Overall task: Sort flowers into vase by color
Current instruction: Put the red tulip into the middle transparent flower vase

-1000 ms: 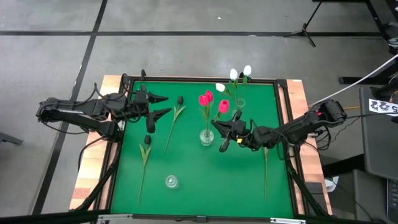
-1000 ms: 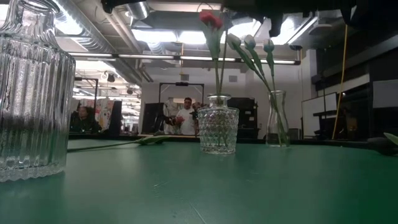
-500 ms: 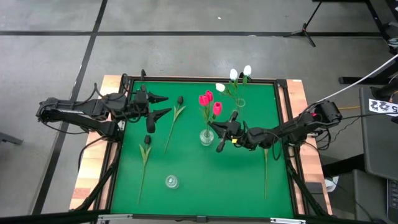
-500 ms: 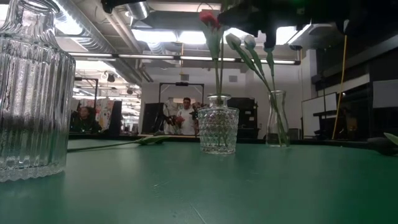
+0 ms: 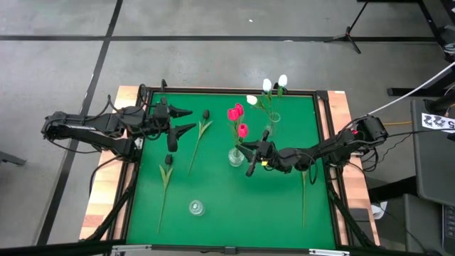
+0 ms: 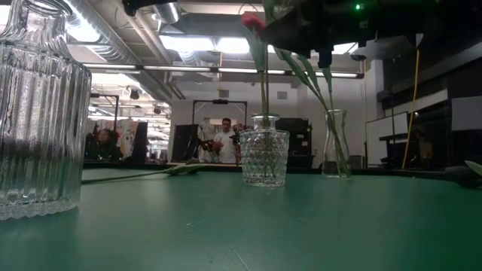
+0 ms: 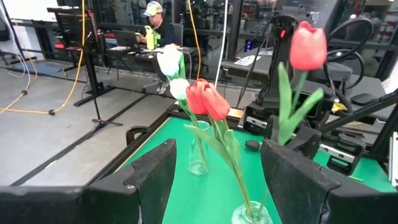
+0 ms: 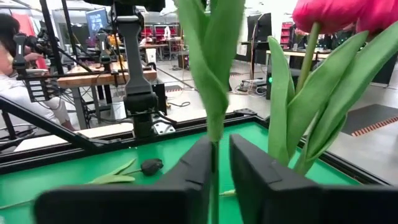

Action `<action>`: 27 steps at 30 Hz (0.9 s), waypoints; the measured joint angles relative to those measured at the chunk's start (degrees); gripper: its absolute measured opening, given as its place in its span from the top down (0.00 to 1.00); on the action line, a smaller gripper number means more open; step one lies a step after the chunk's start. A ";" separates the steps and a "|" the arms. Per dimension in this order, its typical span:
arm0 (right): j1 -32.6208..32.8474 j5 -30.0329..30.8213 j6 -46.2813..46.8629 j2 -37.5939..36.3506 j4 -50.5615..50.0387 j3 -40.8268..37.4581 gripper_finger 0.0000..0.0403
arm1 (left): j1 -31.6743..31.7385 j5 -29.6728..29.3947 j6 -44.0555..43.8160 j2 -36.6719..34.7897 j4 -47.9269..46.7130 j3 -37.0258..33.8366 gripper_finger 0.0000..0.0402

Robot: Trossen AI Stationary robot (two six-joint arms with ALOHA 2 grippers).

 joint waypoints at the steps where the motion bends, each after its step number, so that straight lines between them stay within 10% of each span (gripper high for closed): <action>1: 0.00 0.00 -0.01 0.00 0.00 0.00 0.83 | 0.00 -0.12 0.00 0.00 -0.07 0.00 0.43; 12: 0.00 0.07 0.07 0.00 -0.05 0.00 0.55 | 0.00 -0.43 -2.03 0.00 -5.01 0.00 0.43; 27: 0.00 6.41 2.08 0.00 -5.35 0.00 0.52 | 0.00 -0.41 -3.08 0.00 -7.45 0.00 0.43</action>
